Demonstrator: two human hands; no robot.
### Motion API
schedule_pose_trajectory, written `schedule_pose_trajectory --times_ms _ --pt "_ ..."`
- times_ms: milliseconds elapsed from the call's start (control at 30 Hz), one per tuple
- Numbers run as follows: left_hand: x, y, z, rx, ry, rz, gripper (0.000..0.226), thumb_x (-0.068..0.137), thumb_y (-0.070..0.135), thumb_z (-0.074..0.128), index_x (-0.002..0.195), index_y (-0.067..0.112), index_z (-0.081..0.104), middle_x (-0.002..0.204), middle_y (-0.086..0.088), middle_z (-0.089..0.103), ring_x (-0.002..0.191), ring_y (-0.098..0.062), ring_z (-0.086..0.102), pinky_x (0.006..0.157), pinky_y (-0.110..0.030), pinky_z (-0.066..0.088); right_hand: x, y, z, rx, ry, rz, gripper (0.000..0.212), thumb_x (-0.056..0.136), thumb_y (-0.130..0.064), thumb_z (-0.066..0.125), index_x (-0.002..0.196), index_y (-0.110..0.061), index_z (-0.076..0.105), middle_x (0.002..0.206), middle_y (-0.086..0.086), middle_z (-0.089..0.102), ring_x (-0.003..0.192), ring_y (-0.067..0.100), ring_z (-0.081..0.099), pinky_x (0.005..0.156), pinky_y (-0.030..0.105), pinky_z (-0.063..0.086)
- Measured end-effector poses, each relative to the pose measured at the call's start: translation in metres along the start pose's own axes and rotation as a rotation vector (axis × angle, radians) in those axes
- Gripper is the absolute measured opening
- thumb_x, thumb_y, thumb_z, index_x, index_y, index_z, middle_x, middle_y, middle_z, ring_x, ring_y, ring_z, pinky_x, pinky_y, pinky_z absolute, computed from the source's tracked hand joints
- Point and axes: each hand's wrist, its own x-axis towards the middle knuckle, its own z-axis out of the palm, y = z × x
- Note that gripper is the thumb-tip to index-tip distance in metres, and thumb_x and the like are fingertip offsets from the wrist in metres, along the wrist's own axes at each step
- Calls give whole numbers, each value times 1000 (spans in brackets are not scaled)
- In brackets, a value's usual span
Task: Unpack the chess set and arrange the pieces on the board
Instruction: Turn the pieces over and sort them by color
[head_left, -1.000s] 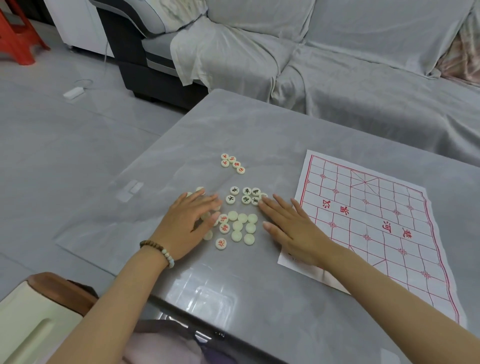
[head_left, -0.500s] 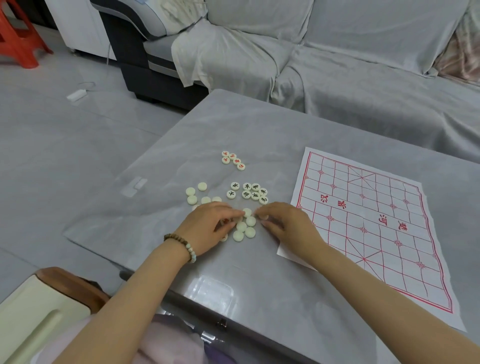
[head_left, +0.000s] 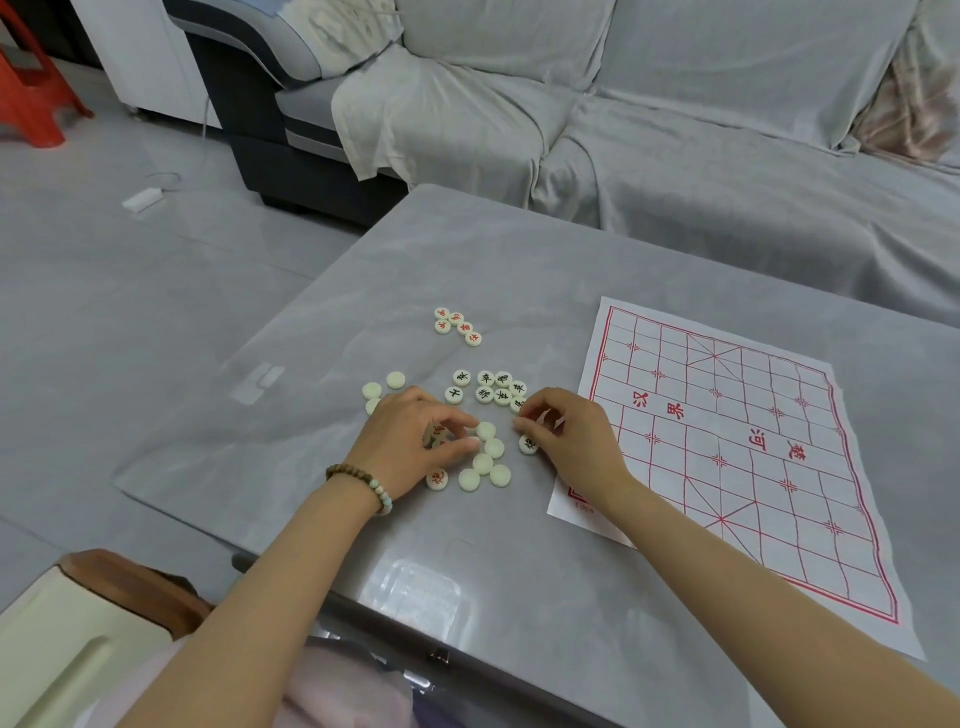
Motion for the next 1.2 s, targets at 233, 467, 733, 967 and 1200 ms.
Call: schedule_pose_trajectory --times_ms 233,467,733,967,1200 --pt "9 -8 8 -18 65 1 17 83 39 63 97 33 68 69 24 55 84 -8 48 81 -29 40 3 -9 4 -159 -187 -192 20 88 -26 61 107 -27 70 102 -13 60 91 1 47 73 10 33" --pt "9 -11 4 76 105 -12 20 82 38 64 101 32 67 81 19 61 83 -7 45 75 -23 29 19 -20 7 -260 -209 -97 19 84 -37 65 95 -24 73 88 -4 59 79 10 51 69 26 42" --pt "4 -8 -2 32 42 73 31 75 60 55 92 39 69 86 18 60 87 -3 43 80 -20 30 20 -11 1 -228 -80 77 24 77 -42 70 75 -22 58 72 -10 44 64 5 42 55 19 29" --pt "-2 -4 0 83 -80 181 45 60 74 50 84 40 70 81 23 54 85 -1 43 80 -12 27 -6 -7 -13 -150 -266 -204 20 82 -28 69 102 -30 70 90 -10 55 79 5 49 69 10 37" --pt "-2 3 6 143 -61 195 42 63 72 50 78 39 70 80 16 60 83 -6 48 73 -21 26 -5 -1 -2 -274 -165 -332 21 77 -40 66 92 -27 72 85 -10 55 77 4 44 72 29 38"
